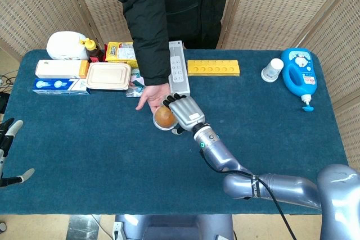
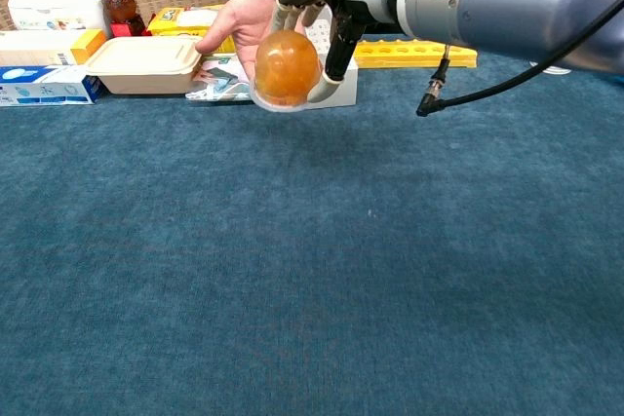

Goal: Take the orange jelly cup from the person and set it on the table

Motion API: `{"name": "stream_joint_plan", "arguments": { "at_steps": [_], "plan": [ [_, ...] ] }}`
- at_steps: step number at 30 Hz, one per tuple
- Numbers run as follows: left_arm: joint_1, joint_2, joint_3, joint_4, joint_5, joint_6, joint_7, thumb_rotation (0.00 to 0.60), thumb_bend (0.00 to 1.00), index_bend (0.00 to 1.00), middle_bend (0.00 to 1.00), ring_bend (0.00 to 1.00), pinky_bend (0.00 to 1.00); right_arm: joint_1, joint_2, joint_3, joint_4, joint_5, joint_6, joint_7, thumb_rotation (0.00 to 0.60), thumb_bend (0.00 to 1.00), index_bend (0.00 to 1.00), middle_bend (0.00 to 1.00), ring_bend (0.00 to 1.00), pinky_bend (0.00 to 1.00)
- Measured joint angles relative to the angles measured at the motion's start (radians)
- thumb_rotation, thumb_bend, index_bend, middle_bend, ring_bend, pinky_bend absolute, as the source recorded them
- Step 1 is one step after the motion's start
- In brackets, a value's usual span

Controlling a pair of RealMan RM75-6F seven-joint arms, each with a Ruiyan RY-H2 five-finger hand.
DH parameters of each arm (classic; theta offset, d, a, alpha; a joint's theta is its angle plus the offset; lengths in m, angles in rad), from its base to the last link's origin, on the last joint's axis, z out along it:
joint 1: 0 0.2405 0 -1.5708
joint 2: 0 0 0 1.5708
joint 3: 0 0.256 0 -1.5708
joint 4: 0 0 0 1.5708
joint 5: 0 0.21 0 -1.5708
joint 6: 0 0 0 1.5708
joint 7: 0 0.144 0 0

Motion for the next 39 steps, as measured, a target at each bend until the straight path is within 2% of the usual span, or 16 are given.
{"name": "stream_joint_plan", "arguments": {
  "at_steps": [4, 6, 10, 14, 22, 29, 34, 39],
  "plan": [
    [-0.008, 0.000, -0.005, 0.001, -0.017, -0.010, 0.001, 0.600, 0.02, 0.00, 0.00, 0.00, 0.01, 0.003, -0.033, -0.002, 0.049, -0.042, 0.032, 0.033, 0.600, 0.29, 0.46, 0.45, 0.44, 0.58],
    [-0.010, 0.000, -0.006, 0.000, -0.020, -0.014, 0.004, 0.600, 0.02, 0.00, 0.00, 0.00, 0.01, 0.001, -0.045, -0.004, 0.061, -0.076, 0.051, 0.057, 0.600, 0.30, 0.49, 0.48, 0.48, 0.61],
    [-0.013, -0.003, -0.005, -0.002, -0.022, -0.019, 0.012, 0.600, 0.02, 0.00, 0.00, 0.00, 0.01, -0.012, -0.047, -0.007, 0.062, -0.119, 0.077, 0.099, 0.600, 0.31, 0.51, 0.50, 0.49, 0.62],
    [-0.013, -0.002, -0.004, -0.003, -0.021, -0.017, 0.012, 0.600, 0.02, 0.00, 0.00, 0.00, 0.01, -0.029, -0.021, -0.012, 0.019, -0.137, 0.093, 0.106, 0.600, 0.31, 0.51, 0.50, 0.49, 0.62],
    [-0.013, 0.001, 0.002, -0.003, -0.008, -0.022, 0.006, 0.600, 0.02, 0.00, 0.00, 0.00, 0.01, -0.104, 0.125, -0.031, -0.165, -0.176, 0.156, 0.113, 0.600, 0.31, 0.52, 0.50, 0.49, 0.62],
    [-0.011, 0.004, 0.008, -0.005, 0.005, -0.023, 0.003, 0.600, 0.02, 0.00, 0.00, 0.00, 0.01, -0.220, 0.275, -0.076, -0.275, -0.250, 0.232, 0.145, 0.600, 0.32, 0.52, 0.51, 0.49, 0.62],
    [-0.008, 0.002, 0.014, -0.008, 0.018, -0.021, 0.009, 0.600, 0.02, 0.00, 0.00, 0.00, 0.01, -0.272, 0.305, -0.120, -0.253, -0.273, 0.231, 0.205, 0.600, 0.32, 0.52, 0.51, 0.49, 0.62],
    [-0.006, -0.001, 0.018, -0.010, 0.023, -0.020, 0.018, 0.600, 0.02, 0.00, 0.00, 0.00, 0.01, -0.287, 0.273, -0.162, -0.143, -0.272, 0.169, 0.247, 0.600, 0.32, 0.52, 0.51, 0.48, 0.62]
  ]
}}
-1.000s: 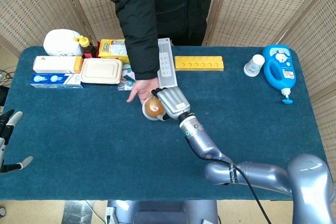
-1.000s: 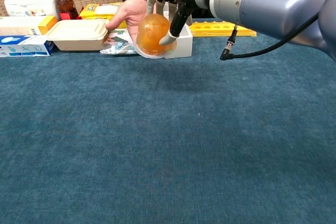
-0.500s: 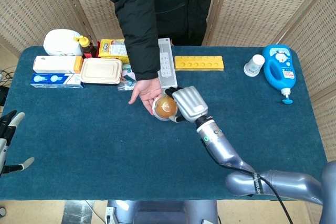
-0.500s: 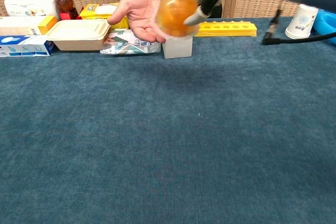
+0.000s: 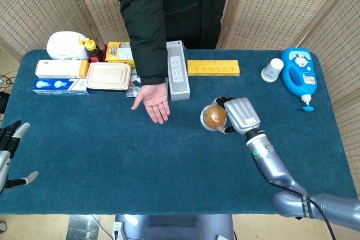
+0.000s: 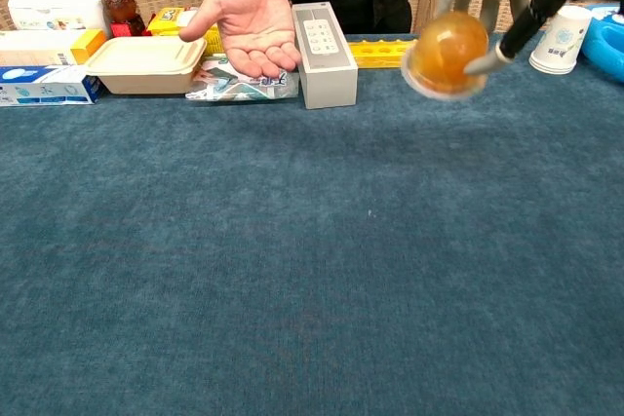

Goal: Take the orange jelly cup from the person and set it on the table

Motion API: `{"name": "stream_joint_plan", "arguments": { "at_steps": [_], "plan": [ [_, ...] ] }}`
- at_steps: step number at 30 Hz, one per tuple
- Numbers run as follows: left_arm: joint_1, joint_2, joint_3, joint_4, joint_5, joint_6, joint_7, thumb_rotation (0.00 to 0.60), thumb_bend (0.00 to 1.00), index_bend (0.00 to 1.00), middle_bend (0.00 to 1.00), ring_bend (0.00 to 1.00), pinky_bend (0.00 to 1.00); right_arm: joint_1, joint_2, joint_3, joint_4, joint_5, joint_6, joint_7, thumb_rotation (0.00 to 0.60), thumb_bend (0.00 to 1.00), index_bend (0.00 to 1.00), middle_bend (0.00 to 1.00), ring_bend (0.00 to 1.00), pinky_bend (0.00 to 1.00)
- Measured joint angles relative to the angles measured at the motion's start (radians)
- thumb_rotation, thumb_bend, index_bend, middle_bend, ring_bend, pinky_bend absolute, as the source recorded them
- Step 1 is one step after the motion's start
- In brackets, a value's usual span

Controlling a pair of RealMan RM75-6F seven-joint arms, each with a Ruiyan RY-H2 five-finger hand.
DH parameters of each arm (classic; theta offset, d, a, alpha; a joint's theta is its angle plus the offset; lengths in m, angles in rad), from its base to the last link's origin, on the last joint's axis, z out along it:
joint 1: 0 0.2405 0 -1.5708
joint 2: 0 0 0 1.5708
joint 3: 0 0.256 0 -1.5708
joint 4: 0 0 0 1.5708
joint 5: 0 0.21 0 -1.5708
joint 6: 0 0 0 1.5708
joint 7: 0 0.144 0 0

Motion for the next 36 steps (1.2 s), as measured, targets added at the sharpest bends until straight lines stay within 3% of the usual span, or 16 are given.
{"name": "stream_joint_plan", "arguments": {
  "at_steps": [7, 9, 12, 13, 19, 23, 30, 36],
  "plan": [
    [-0.002, -0.006, 0.003, -0.002, -0.003, -0.005, 0.015, 0.600, 0.02, 0.00, 0.00, 0.00, 0.01, -0.013, -0.111, -0.037, 0.190, -0.016, -0.077, 0.090, 0.600, 0.32, 0.48, 0.49, 0.45, 0.58],
    [-0.003, -0.006, 0.001, -0.002, -0.008, -0.006, 0.015, 0.600, 0.02, 0.00, 0.00, 0.00, 0.01, -0.017, -0.139, -0.042, 0.239, -0.033, -0.088, 0.118, 0.600, 0.29, 0.33, 0.41, 0.37, 0.50],
    [-0.006, -0.007, -0.001, -0.002, -0.017, -0.010, 0.017, 0.600, 0.02, 0.00, 0.00, 0.00, 0.01, -0.022, -0.151, -0.053, 0.274, -0.068, -0.110, 0.155, 0.600, 0.20, 0.08, 0.17, 0.17, 0.33],
    [-0.008, -0.007, -0.002, -0.002, -0.019, -0.012, 0.018, 0.600, 0.02, 0.00, 0.00, 0.00, 0.01, -0.023, -0.148, -0.055, 0.276, -0.076, -0.121, 0.168, 0.600, 0.17, 0.04, 0.12, 0.12, 0.29],
    [-0.011, -0.008, 0.000, -0.006, -0.020, -0.019, 0.024, 0.600, 0.02, 0.00, 0.00, 0.00, 0.01, -0.045, -0.112, -0.062, 0.264, -0.141, -0.136, 0.247, 0.600, 0.13, 0.02, 0.07, 0.06, 0.24],
    [-0.006, -0.004, -0.002, -0.006, -0.020, -0.009, 0.010, 0.600, 0.02, 0.00, 0.00, 0.00, 0.01, -0.088, -0.062, -0.075, 0.208, -0.194, -0.069, 0.269, 0.600, 0.13, 0.02, 0.07, 0.06, 0.23],
    [-0.007, -0.004, 0.003, -0.007, -0.009, -0.013, 0.017, 0.600, 0.02, 0.00, 0.00, 0.00, 0.01, -0.234, 0.078, -0.130, 0.083, -0.355, 0.156, 0.329, 0.600, 0.05, 0.03, 0.08, 0.06, 0.19],
    [-0.001, -0.012, 0.010, -0.009, 0.016, -0.003, 0.028, 0.600, 0.02, 0.00, 0.00, 0.00, 0.01, -0.398, 0.131, -0.183, 0.075, -0.455, 0.406, 0.336, 0.600, 0.00, 0.10, 0.10, 0.06, 0.15]
  ]
}}
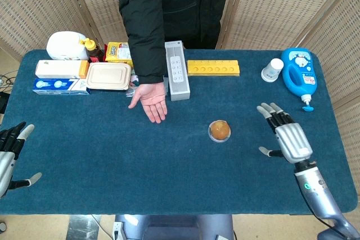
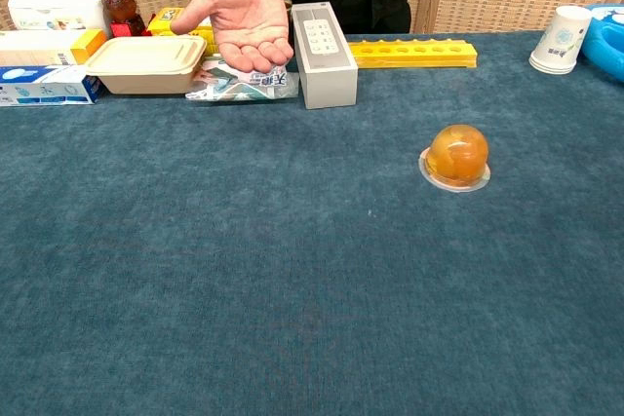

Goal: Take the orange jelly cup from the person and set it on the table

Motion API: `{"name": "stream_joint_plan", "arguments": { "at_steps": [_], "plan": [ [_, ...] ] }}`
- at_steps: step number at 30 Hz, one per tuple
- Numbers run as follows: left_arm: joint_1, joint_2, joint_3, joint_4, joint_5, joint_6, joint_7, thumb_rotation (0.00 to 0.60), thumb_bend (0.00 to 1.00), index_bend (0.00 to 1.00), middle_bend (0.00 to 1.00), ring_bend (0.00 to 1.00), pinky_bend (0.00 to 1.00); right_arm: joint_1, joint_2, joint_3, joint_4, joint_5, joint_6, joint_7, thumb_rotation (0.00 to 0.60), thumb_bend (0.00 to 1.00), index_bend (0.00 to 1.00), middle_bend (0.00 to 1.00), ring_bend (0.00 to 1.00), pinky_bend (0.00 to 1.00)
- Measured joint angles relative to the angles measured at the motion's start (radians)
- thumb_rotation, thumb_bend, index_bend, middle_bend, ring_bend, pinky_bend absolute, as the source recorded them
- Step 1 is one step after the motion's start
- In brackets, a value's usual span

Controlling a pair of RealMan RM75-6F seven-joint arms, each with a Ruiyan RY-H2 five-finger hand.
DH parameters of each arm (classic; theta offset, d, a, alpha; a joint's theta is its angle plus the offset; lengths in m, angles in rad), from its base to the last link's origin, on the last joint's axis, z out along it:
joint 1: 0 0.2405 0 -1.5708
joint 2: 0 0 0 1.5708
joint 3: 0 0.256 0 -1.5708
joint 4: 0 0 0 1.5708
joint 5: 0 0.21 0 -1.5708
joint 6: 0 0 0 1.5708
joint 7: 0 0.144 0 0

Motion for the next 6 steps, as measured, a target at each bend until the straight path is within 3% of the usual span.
{"name": "stream_joint_plan", "arguments": {
  "at_steps": [6],
  "plan": [
    [0.002, -0.018, 0.004, -0.002, -0.002, 0.002, 0.043, 0.600, 0.02, 0.00, 0.00, 0.00, 0.01, -0.164, 0.013, -0.052, 0.027, -0.085, 0.176, 0.003, 0.600, 0.00, 0.10, 0.10, 0.03, 0.10]
  ]
}}
